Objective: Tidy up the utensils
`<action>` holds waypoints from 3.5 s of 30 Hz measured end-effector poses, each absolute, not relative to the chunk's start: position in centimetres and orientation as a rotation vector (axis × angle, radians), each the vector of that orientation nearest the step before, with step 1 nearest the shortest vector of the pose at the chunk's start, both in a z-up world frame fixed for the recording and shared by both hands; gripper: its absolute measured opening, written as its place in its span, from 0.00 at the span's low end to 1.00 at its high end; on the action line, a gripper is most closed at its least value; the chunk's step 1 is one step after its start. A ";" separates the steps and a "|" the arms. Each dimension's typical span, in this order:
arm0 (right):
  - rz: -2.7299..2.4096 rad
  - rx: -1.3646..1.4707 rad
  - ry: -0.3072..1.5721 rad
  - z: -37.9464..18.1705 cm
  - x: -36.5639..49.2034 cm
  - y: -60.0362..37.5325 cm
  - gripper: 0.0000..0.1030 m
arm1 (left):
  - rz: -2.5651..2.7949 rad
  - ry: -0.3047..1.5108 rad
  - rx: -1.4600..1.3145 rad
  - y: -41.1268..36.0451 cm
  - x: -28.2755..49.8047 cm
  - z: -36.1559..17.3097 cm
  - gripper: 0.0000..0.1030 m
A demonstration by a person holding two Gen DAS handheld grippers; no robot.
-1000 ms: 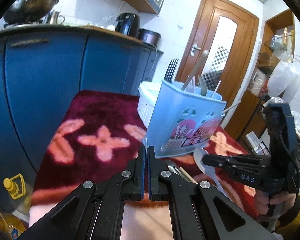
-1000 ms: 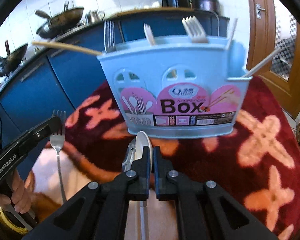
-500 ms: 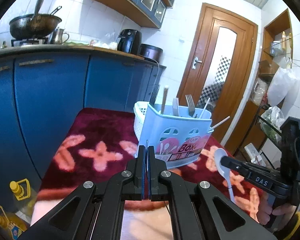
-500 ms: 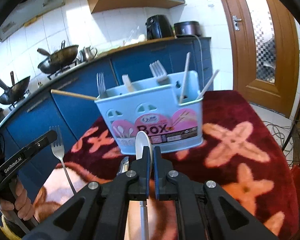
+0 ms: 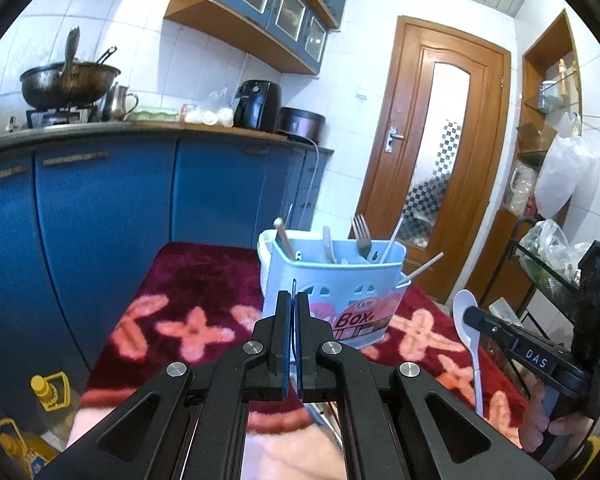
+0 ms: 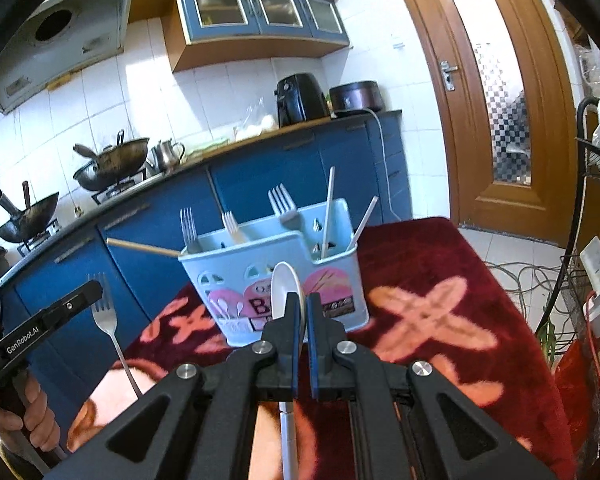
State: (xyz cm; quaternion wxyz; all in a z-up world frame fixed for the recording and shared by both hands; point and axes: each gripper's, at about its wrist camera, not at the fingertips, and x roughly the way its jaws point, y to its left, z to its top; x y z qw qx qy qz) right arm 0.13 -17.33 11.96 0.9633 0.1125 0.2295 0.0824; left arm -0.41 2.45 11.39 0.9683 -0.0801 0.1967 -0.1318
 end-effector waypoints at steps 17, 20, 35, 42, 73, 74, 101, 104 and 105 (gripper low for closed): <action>0.161 0.219 0.359 15.4 -0.4 -18.6 0.05 | -0.238 0.292 -0.112 0.7 0.0 16.2 0.01; 0.163 0.213 0.350 15.9 -0.2 -18.5 0.05 | -0.231 0.276 -0.106 0.5 0.6 17.1 0.01; 0.176 0.176 0.307 18.2 1.9 -18.0 0.05 | -0.135 0.166 -0.058 0.1 4.9 21.9 0.01; 0.178 0.187 0.299 18.4 2.9 -18.3 0.05 | -0.062 0.130 -0.032 -0.4 7.9 23.0 0.01; -0.023 0.162 0.084 17.3 15.5 -17.2 0.05 | 0.001 0.164 0.011 -2.7 12.7 17.0 0.01; -0.029 0.158 0.089 16.9 15.9 -17.1 0.05 | -0.001 0.168 0.010 -2.7 12.8 16.8 0.01; 0.077 0.189 0.207 14.8 13.5 -17.8 0.29 | -0.107 0.269 -0.018 -3.1 12.3 15.0 0.15; 0.089 0.192 0.207 15.3 12.6 -17.9 0.31 | -0.115 0.272 -0.029 -2.9 11.7 15.2 0.27; 0.091 0.194 0.207 15.4 12.3 -17.9 0.32 | -0.119 0.271 -0.033 -2.9 11.6 15.4 0.29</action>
